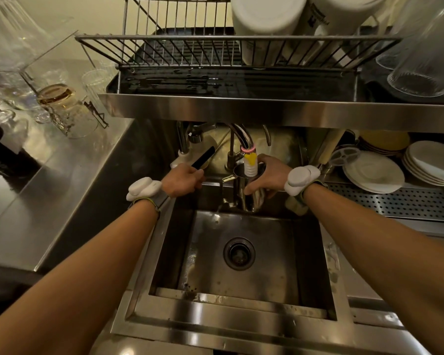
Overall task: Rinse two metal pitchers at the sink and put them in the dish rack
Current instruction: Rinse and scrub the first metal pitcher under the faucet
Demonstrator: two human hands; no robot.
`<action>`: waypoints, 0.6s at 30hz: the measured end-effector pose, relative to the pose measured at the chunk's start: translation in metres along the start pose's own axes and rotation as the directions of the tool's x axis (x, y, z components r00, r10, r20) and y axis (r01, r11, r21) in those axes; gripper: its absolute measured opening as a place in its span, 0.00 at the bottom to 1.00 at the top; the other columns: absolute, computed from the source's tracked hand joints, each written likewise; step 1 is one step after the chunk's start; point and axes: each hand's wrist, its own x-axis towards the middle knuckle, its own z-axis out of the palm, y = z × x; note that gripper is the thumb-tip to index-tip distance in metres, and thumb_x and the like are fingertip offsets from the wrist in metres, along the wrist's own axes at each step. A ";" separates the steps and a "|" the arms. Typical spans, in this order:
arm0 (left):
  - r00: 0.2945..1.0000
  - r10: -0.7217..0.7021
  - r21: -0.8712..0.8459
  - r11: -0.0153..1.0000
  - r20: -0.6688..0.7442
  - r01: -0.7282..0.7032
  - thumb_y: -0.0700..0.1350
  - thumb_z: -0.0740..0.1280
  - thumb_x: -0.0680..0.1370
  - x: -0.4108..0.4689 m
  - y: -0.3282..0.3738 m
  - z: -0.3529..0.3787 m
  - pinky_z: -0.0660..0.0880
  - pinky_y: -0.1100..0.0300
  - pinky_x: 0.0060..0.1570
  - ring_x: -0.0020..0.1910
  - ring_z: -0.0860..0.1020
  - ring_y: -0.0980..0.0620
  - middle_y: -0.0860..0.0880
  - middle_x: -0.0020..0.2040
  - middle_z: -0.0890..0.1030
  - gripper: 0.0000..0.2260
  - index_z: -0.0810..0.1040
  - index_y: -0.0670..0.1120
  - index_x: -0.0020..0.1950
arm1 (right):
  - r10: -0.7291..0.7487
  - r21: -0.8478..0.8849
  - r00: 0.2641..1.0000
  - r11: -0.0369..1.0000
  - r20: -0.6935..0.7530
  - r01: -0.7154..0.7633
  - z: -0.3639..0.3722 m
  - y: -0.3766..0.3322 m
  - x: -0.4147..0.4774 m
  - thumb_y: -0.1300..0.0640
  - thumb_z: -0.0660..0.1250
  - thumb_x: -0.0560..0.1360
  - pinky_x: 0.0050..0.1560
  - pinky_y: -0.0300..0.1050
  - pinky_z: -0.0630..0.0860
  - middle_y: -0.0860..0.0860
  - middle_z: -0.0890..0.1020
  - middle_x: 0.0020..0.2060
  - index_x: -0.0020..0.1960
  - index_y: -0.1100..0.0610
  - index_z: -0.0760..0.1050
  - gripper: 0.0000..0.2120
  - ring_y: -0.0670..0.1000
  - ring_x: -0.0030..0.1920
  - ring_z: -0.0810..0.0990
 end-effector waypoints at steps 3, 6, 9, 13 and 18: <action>1.000 -0.012 0.004 1.000 0.001 0.012 0.46 0.55 0.83 0.000 -0.001 -0.001 0.71 0.70 0.36 0.41 0.77 0.53 0.43 0.50 0.79 0.17 0.77 0.37 0.60 | -0.034 -0.023 0.999 0.999 0.039 0.035 0.002 -0.003 -0.002 0.54 0.81 0.59 0.38 0.52 0.83 0.50 0.79 0.52 0.63 0.52 0.69 0.36 0.54 0.48 0.82; 1.000 -0.001 0.015 1.000 -0.005 0.001 0.47 0.55 0.83 -0.003 0.000 0.000 0.70 0.68 0.40 0.43 0.77 0.51 0.43 0.50 0.80 0.18 0.77 0.37 0.61 | 0.004 -0.016 1.000 1.000 0.017 -0.004 -0.004 -0.002 -0.004 0.56 0.81 0.60 0.40 0.54 0.83 0.51 0.77 0.54 0.65 0.52 0.68 0.37 0.55 0.48 0.81; 1.000 0.010 0.001 1.000 0.008 -0.010 0.49 0.54 0.83 -0.007 0.005 0.002 0.72 0.63 0.43 0.49 0.77 0.49 0.41 0.55 0.81 0.19 0.76 0.38 0.62 | -0.026 -0.031 1.000 0.999 -0.015 0.025 -0.001 -0.003 -0.007 0.55 0.81 0.59 0.41 0.52 0.83 0.50 0.77 0.53 0.65 0.51 0.67 0.39 0.53 0.49 0.80; 0.993 0.064 -0.006 0.998 0.099 -0.063 0.55 0.54 0.82 -0.015 0.021 0.016 0.70 0.63 0.41 0.50 0.79 0.51 0.43 0.54 0.82 0.22 0.79 0.40 0.58 | -0.031 0.003 0.999 1.000 -0.034 0.031 0.007 0.003 -0.015 0.54 0.81 0.58 0.43 0.51 0.82 0.48 0.76 0.51 0.64 0.52 0.67 0.40 0.53 0.50 0.79; 0.972 0.103 0.061 0.991 0.210 -0.118 0.49 0.61 0.80 -0.017 0.031 0.039 0.70 0.62 0.43 0.40 0.76 0.55 0.49 0.39 0.80 0.13 0.79 0.44 0.41 | -0.032 0.088 0.990 0.995 -0.141 0.045 0.028 0.022 -0.023 0.56 0.81 0.59 0.42 0.36 0.72 0.48 0.75 0.51 0.63 0.55 0.66 0.38 0.50 0.52 0.76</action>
